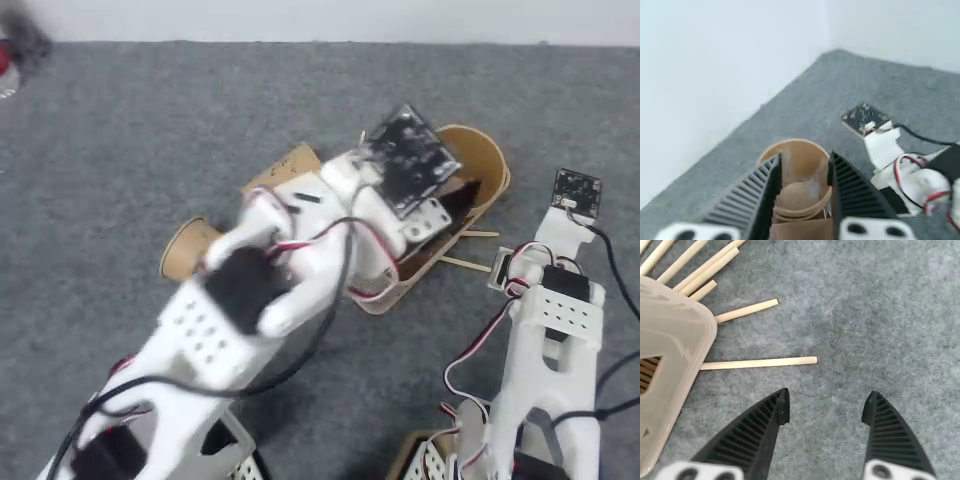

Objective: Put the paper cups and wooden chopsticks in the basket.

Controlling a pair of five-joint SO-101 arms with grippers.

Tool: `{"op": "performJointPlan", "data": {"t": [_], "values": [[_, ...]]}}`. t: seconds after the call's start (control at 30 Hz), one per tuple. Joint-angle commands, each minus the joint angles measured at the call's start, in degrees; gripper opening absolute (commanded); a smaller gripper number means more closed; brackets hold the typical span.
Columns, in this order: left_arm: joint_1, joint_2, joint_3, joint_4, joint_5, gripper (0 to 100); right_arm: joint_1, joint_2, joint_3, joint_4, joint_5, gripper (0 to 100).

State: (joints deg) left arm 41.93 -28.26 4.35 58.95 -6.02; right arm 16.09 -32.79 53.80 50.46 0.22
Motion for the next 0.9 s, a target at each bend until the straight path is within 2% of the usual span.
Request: {"op": "performJointPlan", "data": {"t": [0.0,0.13,0.2,0.23,0.27,0.3,0.33,0.4,0.5,0.57,0.73,0.87], "values": [[-2.46,-5.89,-7.34,11.25,0.00,15,1.63,-2.07,-1.14,-1.19,1.41,24.2],[-9.67,-9.58,-7.43,22.42,-4.48,15,6.73,-6.46,-8.35,5.58,1.58,23.6],[-15.47,-12.84,-7.52,27.25,-4.66,15,9.98,-11.12,-14.15,10.86,1.67,16.4],[-18.81,-14.86,-7.34,29.01,-4.84,15,11.21,-13.58,-16.97,12.70,2.29,9.5],[-22.51,-16.88,-7.25,30.33,-4.84,15,11.65,-16.13,-19.52,14.02,3.43,1.7],[-26.46,-18.90,-7.16,31.21,-4.75,15,11.38,-18.51,-22.07,15.52,5.45,0.0],[-30.42,-20.84,-6.46,31.82,-4.75,15,10.59,-20.62,-24.44,16.84,7.38,3.6],[-37.89,-25.32,-3.65,32.18,-4.75,15,7.43,-24.13,-29.10,19.38,10.20,2.4],[-47.21,-32.35,7.16,29.80,-4.75,15,0.75,-25.36,-35.87,23.08,12.57,0.9],[-50.11,-37.36,17.80,25.93,-4.04,15,-4.18,-25.36,-39.12,25.54,12.84,0.7],[-50.73,-53.80,44.09,13.98,0.88,15,-15.69,-25.36,-41.76,28.00,13.45,0.7],[-50.73,-68.31,60.35,10.46,1.14,15,-18.86,-25.36,-39.91,28.00,14.33,0.7]]}}
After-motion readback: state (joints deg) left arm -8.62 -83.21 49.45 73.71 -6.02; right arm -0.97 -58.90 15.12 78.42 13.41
